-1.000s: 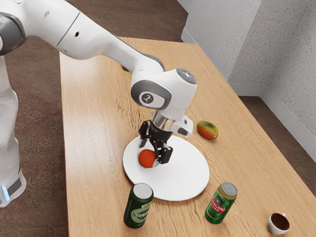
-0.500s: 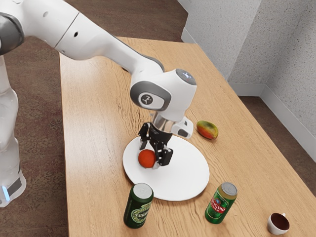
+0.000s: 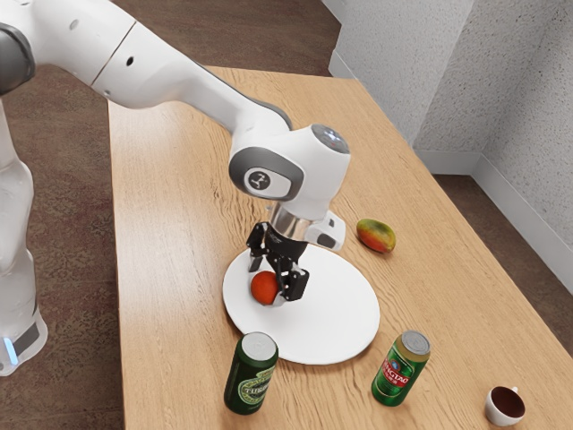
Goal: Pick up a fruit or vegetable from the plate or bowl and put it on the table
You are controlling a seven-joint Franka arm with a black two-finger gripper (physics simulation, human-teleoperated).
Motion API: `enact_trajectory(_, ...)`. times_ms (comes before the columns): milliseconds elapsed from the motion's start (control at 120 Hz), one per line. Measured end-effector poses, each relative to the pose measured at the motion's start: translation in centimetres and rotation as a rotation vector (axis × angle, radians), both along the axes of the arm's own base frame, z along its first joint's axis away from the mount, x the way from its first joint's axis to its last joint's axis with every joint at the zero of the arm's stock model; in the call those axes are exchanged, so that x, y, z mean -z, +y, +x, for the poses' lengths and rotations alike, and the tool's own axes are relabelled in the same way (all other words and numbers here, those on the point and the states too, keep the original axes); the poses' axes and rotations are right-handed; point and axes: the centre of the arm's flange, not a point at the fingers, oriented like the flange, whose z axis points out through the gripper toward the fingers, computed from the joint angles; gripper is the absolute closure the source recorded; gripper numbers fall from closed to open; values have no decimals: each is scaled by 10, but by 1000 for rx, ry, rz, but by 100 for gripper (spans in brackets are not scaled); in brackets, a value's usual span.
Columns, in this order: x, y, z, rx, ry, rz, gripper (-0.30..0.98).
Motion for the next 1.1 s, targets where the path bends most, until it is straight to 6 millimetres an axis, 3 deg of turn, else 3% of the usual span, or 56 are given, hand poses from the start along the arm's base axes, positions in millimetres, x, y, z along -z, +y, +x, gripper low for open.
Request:
enact_trajectory(100,0,0,0,-3,-1,0,2)
enact_trajectory(242,-2,0,0,-1,-7,4,29)
enact_trajectory(383,-5,-5,-2,19,-15,12,38)
enact_trajectory(417,-23,-11,2,27,-41,8,41)
enact_trajectory(467,-65,-21,3,44,-99,1,42)
enact_trajectory(517,-85,-23,1,49,-115,2,41)
enact_trajectory(550,-96,-1,5,11,-117,2,42)
enact_trajectory(575,-103,32,12,-45,-117,0,42)
enact_trajectory(625,-119,141,25,-228,-126,-8,42)
enact_trajectory(650,-123,184,24,-295,-127,-4,40)
enact_trajectory(700,-126,225,20,-347,-122,7,39)
enact_trajectory(800,-126,242,15,-342,-105,20,39)
enact_trajectory(908,-125,242,13,-339,-104,-19,17)
enact_trajectory(1100,-136,241,12,-323,-98,-25,4)
